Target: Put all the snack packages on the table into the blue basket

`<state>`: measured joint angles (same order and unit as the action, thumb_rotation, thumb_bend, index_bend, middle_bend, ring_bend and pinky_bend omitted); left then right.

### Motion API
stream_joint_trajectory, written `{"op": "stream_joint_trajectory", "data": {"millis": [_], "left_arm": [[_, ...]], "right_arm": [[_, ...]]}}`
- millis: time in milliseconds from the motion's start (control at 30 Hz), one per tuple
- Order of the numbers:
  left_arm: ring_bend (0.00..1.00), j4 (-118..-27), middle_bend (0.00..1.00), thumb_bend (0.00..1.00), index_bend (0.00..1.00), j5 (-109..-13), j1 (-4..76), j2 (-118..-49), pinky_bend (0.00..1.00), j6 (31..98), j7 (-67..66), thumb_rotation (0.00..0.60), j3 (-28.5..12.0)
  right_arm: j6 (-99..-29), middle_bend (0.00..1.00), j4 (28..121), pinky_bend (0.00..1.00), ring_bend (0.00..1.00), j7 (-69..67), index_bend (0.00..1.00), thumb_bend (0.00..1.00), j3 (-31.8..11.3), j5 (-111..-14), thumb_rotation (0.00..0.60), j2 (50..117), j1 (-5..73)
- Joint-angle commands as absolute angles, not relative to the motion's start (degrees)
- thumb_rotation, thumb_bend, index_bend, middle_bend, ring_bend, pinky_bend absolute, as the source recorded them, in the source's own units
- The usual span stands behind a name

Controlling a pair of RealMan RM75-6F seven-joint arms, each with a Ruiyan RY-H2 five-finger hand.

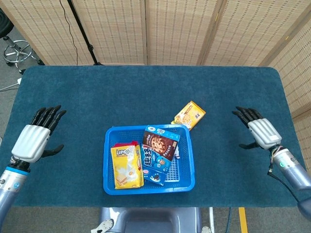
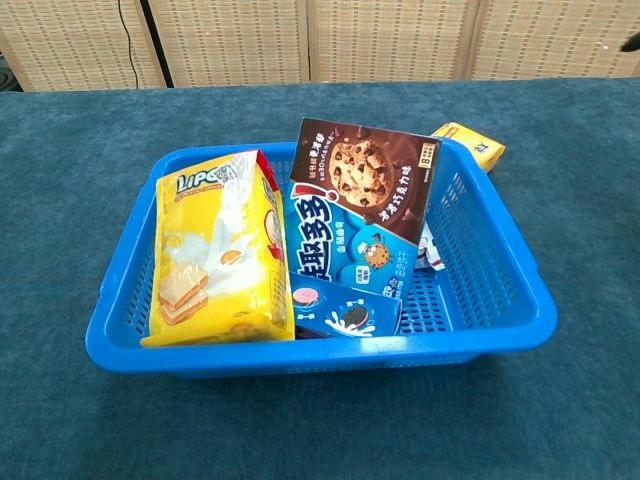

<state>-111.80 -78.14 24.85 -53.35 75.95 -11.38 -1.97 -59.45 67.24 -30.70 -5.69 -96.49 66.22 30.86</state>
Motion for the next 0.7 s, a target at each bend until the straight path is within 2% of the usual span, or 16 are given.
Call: {"op": "stream_joint_trajectory", "data": {"millis": [33,300,700], "left_arm": [[0.00,-111.39,0.00,0.19,0.00,-78.19,22.81,-54.33,0.00,77.80,-11.71,0.600,-1.16],[0.00,-107.07,0.00,0.19,0.00,-78.61,17.99,-59.00,0.00,81.83,-10.24,0.600,-0.29],[0.00,-107.22,0.00,0.19,0.00,-74.19,16.68,-60.41,0.00,80.96,-14.23,0.600,-2.26]], "right_arm": [[-58.13,0.00,61.40,0.06,0.00,-35.67,0.00,0.00,-4.30,-100.59,0.600,70.18,36.06],[-52.60,0.00,47.78,0.10,0.00,-39.58,0.00,0.00,-2.28,-103.83,0.600,78.53,46.46],[-46.24,0.00,35.73,0.10,0.00,-45.87,0.00,0.00,2.69,-105.73,0.600,87.38,56.66]]}}
